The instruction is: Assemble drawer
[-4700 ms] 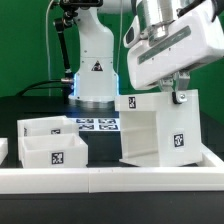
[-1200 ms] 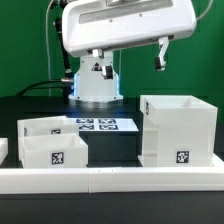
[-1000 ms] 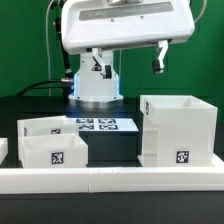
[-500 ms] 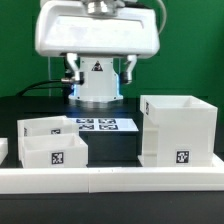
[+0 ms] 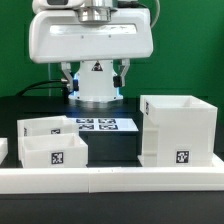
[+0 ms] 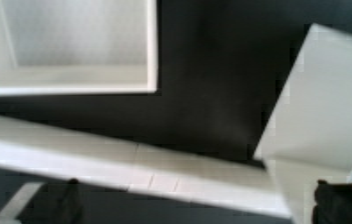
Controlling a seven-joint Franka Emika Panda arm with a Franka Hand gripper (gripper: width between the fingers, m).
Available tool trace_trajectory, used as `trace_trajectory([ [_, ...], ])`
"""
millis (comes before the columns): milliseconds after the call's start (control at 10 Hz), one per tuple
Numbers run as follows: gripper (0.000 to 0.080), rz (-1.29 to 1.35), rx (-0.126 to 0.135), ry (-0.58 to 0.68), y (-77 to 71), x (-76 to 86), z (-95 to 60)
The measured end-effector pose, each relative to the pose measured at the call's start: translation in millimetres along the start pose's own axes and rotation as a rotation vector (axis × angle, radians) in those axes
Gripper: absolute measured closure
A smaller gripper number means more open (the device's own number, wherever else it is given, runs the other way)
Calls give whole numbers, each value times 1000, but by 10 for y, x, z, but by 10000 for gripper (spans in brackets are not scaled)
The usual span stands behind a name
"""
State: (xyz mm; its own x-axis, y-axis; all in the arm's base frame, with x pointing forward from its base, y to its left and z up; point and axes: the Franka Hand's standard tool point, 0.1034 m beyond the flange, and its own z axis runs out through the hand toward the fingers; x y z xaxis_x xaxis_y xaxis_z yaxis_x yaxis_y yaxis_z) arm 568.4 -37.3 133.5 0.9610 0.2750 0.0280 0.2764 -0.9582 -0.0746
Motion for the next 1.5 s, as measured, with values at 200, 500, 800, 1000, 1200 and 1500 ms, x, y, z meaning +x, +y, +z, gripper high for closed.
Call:
trace_trajectory([
  [200,151,-61,-24,-2,216,-54,117],
  [500,150,-80,-55,9,378,-220,330],
  [800,150,-91,-74,3,455,-335,640],
  [1000,151,-92,-74,2,452,-333,641],
  [1200,151,-91,-74,2,441,-344,669],
  [1500,151,-101,-103,22,371,-458,992],
])
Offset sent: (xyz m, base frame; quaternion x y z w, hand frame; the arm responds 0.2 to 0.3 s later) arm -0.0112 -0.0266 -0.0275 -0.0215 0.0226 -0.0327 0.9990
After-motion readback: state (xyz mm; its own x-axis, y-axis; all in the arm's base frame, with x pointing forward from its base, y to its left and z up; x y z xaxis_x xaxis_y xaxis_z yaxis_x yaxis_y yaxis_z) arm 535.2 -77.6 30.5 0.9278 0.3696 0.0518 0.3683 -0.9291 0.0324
